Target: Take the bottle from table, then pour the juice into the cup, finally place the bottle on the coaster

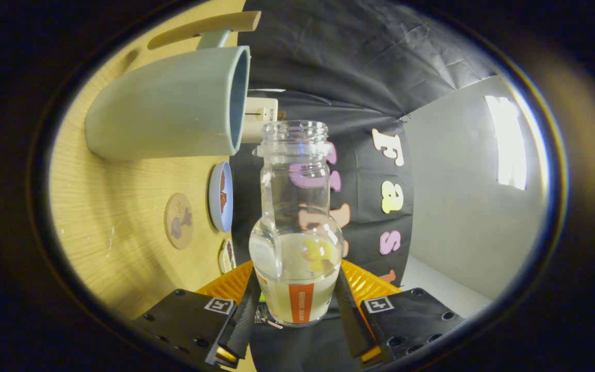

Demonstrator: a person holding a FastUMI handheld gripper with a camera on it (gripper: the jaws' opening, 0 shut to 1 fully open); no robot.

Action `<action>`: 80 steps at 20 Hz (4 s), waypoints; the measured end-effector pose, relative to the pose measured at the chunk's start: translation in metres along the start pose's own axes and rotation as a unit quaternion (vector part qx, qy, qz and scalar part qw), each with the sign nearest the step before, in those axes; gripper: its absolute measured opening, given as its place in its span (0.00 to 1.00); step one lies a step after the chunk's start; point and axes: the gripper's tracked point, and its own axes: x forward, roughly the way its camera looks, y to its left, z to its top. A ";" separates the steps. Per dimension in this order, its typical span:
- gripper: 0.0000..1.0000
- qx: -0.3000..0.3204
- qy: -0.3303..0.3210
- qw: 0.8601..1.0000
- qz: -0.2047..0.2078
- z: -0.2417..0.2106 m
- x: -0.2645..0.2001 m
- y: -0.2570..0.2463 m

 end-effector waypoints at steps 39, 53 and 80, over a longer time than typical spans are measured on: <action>0.76 -0.072 -0.034 0.995 -0.062 0.016 0.008 -0.042; 0.75 -0.107 -0.060 0.989 -0.079 0.028 0.006 -0.048; 0.75 -0.143 -0.093 0.977 -0.128 0.039 0.004 -0.059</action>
